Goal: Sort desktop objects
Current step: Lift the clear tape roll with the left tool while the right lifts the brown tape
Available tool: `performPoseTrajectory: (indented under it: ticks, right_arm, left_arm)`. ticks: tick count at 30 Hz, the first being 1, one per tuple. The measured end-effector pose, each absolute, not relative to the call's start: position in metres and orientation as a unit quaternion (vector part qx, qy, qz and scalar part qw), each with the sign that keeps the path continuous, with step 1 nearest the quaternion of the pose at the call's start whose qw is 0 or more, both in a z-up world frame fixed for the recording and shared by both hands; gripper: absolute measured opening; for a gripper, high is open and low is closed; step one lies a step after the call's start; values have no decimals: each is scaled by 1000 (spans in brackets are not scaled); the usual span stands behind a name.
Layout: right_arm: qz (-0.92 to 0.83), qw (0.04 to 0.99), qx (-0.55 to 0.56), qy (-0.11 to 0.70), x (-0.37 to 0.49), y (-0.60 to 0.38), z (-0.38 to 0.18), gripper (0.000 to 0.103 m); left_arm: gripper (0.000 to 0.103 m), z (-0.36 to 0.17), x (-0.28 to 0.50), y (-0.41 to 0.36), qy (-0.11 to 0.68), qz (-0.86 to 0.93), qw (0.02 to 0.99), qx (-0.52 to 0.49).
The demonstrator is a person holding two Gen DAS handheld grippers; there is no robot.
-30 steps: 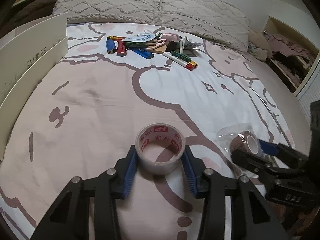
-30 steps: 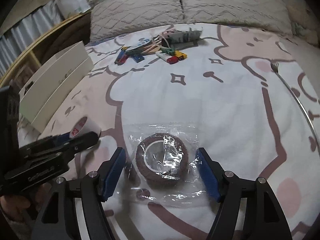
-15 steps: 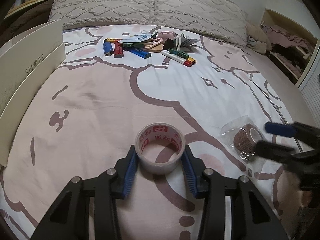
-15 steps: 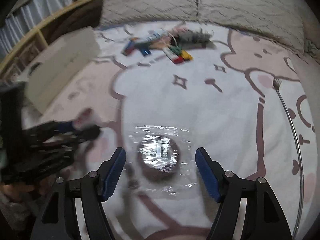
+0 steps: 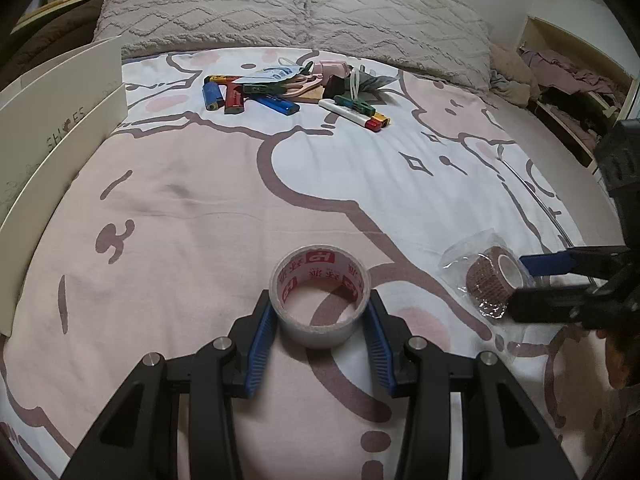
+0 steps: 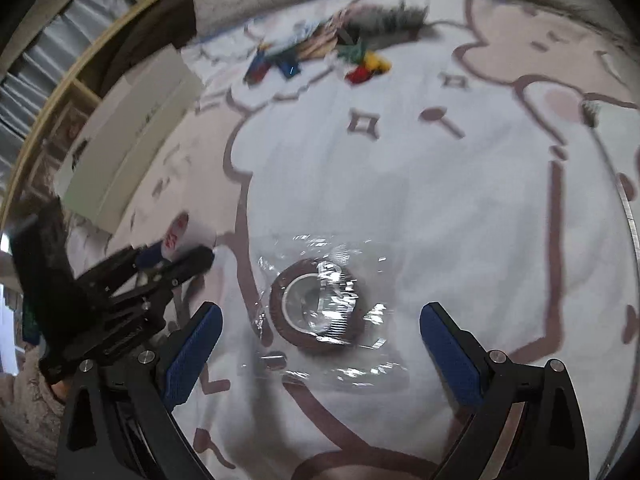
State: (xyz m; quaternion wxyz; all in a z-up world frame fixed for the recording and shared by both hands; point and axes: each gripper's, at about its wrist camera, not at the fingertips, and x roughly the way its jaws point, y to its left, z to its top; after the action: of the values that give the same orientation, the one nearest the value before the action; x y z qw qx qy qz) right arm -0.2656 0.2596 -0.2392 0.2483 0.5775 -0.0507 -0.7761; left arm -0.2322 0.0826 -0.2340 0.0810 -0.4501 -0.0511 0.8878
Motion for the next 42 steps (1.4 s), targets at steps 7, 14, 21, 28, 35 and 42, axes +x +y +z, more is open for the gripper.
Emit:
performPoseTrajectory:
  ticks: [7,14,21,28,35,42]
  right_arm:
    - [-790,224,571,7,-264,232,-240,99]
    - [-813,196,546,54,-253,226,-242,86]
    - [-840,166,517,11,-246,237,-238,64]
    - [-850,158,501,-29,-237,238,-233,62]
    - [-866,125,480,-65,-216,233,-233,62]
    - [-874,119,463,-84,-207,222,-215,62]
  left_arm:
    - [44,-233,-231,83,-56,889,84,-447]
    - [44,-232,-231,80,-58,889,87,-447]
    - [44,-230,-227,77,-59,888,94,-447]
    - [44,-226,-221,73,-62,889,94,-444]
    - [44,-218,-212,62,-69,892,93,-438]
    - [44,-200,-203,48,-59,900,87,-424]
